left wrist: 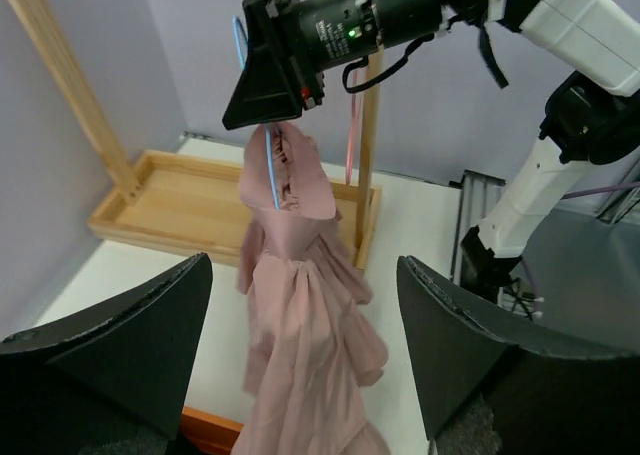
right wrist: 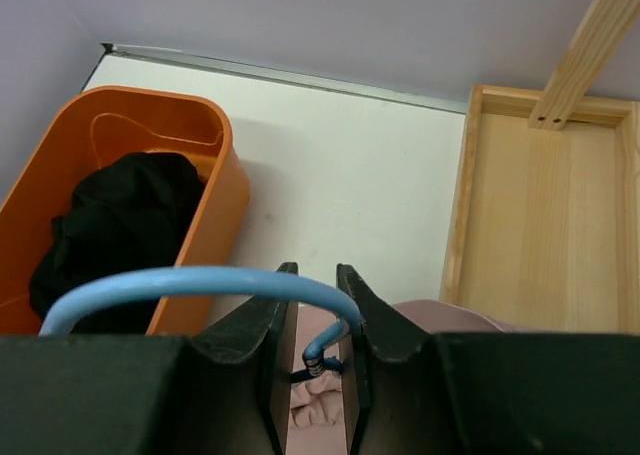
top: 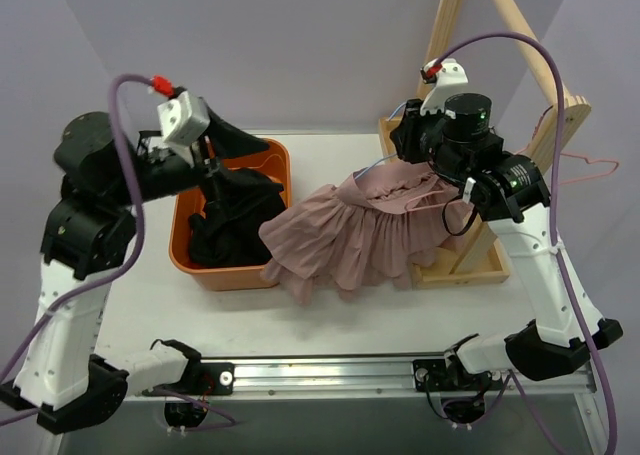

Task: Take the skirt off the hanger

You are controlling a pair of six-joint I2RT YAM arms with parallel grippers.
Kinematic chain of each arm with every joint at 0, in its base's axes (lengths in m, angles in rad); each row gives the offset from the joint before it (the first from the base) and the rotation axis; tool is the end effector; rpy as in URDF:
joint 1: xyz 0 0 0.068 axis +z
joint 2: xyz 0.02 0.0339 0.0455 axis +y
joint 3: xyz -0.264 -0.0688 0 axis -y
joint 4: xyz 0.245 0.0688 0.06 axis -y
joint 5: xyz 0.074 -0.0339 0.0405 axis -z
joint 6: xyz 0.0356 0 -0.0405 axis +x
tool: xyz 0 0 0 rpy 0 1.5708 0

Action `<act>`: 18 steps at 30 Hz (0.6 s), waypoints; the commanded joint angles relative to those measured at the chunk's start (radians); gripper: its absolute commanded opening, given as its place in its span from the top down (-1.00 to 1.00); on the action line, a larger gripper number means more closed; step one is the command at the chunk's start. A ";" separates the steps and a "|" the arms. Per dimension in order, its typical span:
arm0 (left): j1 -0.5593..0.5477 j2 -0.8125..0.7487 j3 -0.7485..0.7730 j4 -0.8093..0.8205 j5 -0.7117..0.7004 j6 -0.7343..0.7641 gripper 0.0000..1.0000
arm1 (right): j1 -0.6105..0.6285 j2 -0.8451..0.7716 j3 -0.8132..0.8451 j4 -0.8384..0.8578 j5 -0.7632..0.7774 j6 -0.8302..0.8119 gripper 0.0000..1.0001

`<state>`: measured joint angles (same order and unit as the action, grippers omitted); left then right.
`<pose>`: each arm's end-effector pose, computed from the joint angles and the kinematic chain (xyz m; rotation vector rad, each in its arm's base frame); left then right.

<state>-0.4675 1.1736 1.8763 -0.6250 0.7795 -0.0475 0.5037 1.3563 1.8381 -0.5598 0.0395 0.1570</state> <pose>0.1361 -0.0967 0.5688 0.9395 1.2943 -0.9830 0.2304 0.1254 0.5296 -0.2579 1.6498 0.4697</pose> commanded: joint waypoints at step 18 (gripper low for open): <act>-0.358 0.327 0.164 -0.213 -0.341 0.103 -0.73 | -0.001 -0.022 0.073 0.064 -0.133 0.038 1.00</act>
<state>-0.8124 1.5284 2.0258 -0.8505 0.4858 0.0395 0.5037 1.3571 1.8858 -0.5652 -0.0639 0.1802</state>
